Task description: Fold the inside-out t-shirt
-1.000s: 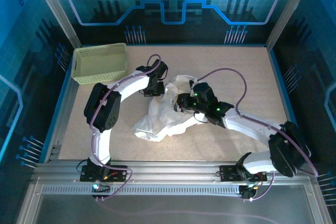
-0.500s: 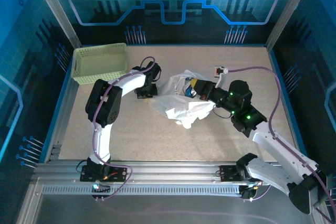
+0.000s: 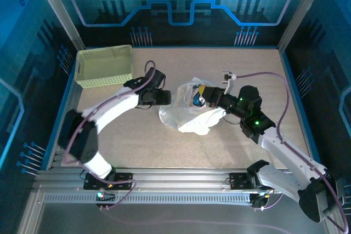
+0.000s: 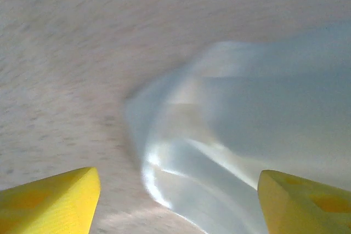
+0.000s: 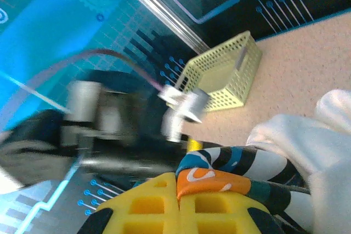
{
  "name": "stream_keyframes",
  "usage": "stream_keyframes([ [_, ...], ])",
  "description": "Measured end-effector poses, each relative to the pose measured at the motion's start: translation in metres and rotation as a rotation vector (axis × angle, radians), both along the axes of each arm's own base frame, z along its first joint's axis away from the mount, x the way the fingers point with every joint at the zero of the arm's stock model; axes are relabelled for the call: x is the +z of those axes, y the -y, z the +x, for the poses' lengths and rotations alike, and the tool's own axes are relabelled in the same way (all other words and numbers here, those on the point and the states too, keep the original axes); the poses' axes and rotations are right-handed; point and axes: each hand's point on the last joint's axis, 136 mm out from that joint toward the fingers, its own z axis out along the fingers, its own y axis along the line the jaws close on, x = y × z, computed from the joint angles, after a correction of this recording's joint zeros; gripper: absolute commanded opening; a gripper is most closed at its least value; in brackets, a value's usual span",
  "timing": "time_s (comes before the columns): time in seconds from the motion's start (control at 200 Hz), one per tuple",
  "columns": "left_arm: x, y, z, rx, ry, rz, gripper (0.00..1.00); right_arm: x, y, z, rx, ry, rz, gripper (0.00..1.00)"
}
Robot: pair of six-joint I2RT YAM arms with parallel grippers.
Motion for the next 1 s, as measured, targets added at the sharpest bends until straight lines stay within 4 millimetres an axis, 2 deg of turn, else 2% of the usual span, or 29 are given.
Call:
stream_keyframes([
  [0.055,0.035,0.026,-0.012,-0.078,0.099,-0.089,0.8,-0.009,-0.005,0.001,0.011,-0.015,-0.015,0.0],
  [0.11,0.06,0.047,-0.025,-0.153,0.173,-0.168,0.8,-0.014,-0.009,0.0,0.024,-0.023,-0.027,0.0],
  [0.205,0.077,0.072,-0.042,-0.248,0.225,-0.257,0.76,-0.015,-0.015,-0.003,0.043,-0.013,-0.036,0.0],
  [0.27,0.073,0.078,-0.041,-0.267,0.222,-0.267,0.7,-0.013,-0.016,-0.004,0.05,-0.002,-0.037,0.0],
  [0.375,0.052,0.083,-0.035,-0.269,0.183,-0.241,0.62,-0.012,-0.018,-0.006,0.057,0.004,-0.038,0.0],
  [0.52,0.025,0.084,-0.032,-0.263,0.125,-0.198,0.57,-0.011,-0.022,-0.01,0.077,0.012,-0.038,0.0],
  [0.65,0.023,0.085,-0.027,-0.255,0.124,-0.188,0.57,-0.011,-0.028,-0.016,0.116,0.024,-0.042,0.0],
  [0.71,0.025,0.086,-0.024,-0.25,0.124,-0.19,0.54,-0.01,-0.029,-0.019,0.127,0.032,-0.046,0.0],
  [0.875,0.026,0.09,-0.01,-0.236,0.127,-0.186,0.24,-0.002,-0.023,-0.029,0.128,0.077,-0.056,0.0],
  [1.001,0.025,0.082,-0.003,-0.218,0.122,-0.192,0.03,-0.005,-0.016,-0.034,0.118,0.081,-0.067,0.0],
])
